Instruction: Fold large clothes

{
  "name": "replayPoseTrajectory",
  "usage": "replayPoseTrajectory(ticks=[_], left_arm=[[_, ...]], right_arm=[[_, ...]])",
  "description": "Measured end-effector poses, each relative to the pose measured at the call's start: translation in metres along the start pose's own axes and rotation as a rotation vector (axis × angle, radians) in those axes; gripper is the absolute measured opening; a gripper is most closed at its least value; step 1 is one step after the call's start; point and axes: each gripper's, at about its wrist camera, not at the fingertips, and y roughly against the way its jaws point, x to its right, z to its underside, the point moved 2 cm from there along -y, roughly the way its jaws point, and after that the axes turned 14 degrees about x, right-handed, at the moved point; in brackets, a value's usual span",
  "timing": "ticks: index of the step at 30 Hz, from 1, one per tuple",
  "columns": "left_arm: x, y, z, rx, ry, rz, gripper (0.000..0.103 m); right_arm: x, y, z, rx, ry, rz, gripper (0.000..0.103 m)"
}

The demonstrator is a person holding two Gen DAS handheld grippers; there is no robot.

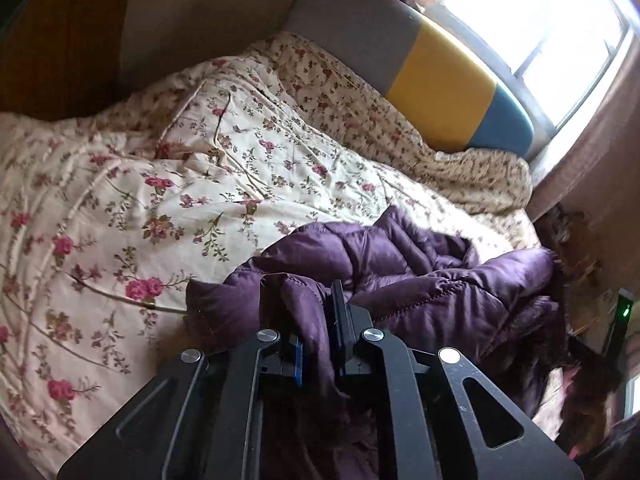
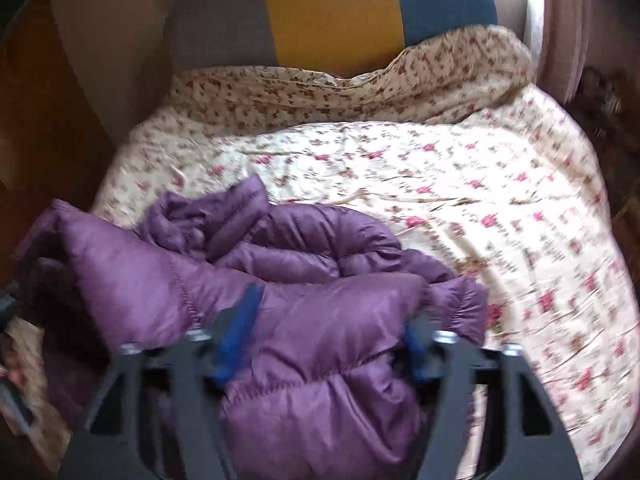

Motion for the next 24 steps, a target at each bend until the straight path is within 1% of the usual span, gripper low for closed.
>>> replayPoseTrajectory(ticks=[1,2,3,4,5,6,7,9,12,16,17,19,20,21,22,23,24], left_arm=[[-0.002,0.002,-0.004,0.006,0.018,0.009,0.024],[-0.003,0.004,-0.006,0.012,0.028,0.009,0.031],[-0.006,0.009,-0.009,0.025,0.054,0.02,0.05],[-0.01,0.016,-0.012,0.049,0.082,0.027,0.071],[-0.012,0.023,-0.015,0.079,0.094,0.012,0.079],[-0.017,0.031,-0.017,0.113,0.107,0.004,0.084],[-0.02,0.036,-0.017,0.12,0.117,0.016,0.084],[-0.027,0.044,-0.012,0.11,0.131,0.019,0.084],[-0.036,0.055,0.012,0.075,0.117,0.045,0.084],[-0.047,0.064,0.056,0.019,0.133,0.086,0.084],[-0.05,0.064,0.069,-0.001,0.143,0.098,0.084],[-0.052,0.062,0.086,-0.028,0.174,0.12,0.083],[-0.051,0.062,0.091,-0.037,0.187,0.131,0.08],[-0.05,0.06,0.098,-0.05,0.198,0.149,0.071],[-0.048,0.059,0.102,-0.06,0.199,0.163,0.061],[-0.045,0.058,0.106,-0.066,0.198,0.173,0.053],[-0.044,0.057,0.107,-0.07,0.199,0.18,0.041]], right_arm=[[0.001,0.003,-0.004,0.004,-0.021,-0.022,0.081],[0.001,0.008,-0.008,0.012,-0.039,-0.038,0.083],[0.001,0.015,-0.012,0.027,-0.054,-0.049,0.087],[0.001,0.021,-0.016,0.042,-0.062,-0.056,0.093],[0.003,0.03,-0.021,0.069,-0.073,-0.06,0.097],[0.005,0.039,-0.025,0.096,-0.08,-0.06,0.1],[0.006,0.045,-0.027,0.108,-0.083,-0.061,0.1],[0.011,0.056,-0.024,0.114,-0.069,-0.05,0.1],[0.024,0.062,-0.006,0.094,-0.055,-0.015,0.101],[0.05,0.056,0.043,0.004,-0.056,0.042,0.1],[0.055,0.053,0.056,-0.017,-0.057,0.059,0.1],[0.063,0.048,0.076,-0.051,-0.077,0.072,0.1],[0.066,0.043,0.086,-0.074,-0.096,0.069,0.1],[0.069,0.04,0.094,-0.087,-0.113,0.066,0.098],[0.071,0.038,0.099,-0.092,-0.127,0.057,0.091],[0.072,0.037,0.104,-0.095,-0.149,0.044,0.087],[0.073,0.038,0.106,-0.093,-0.166,0.033,0.075]])
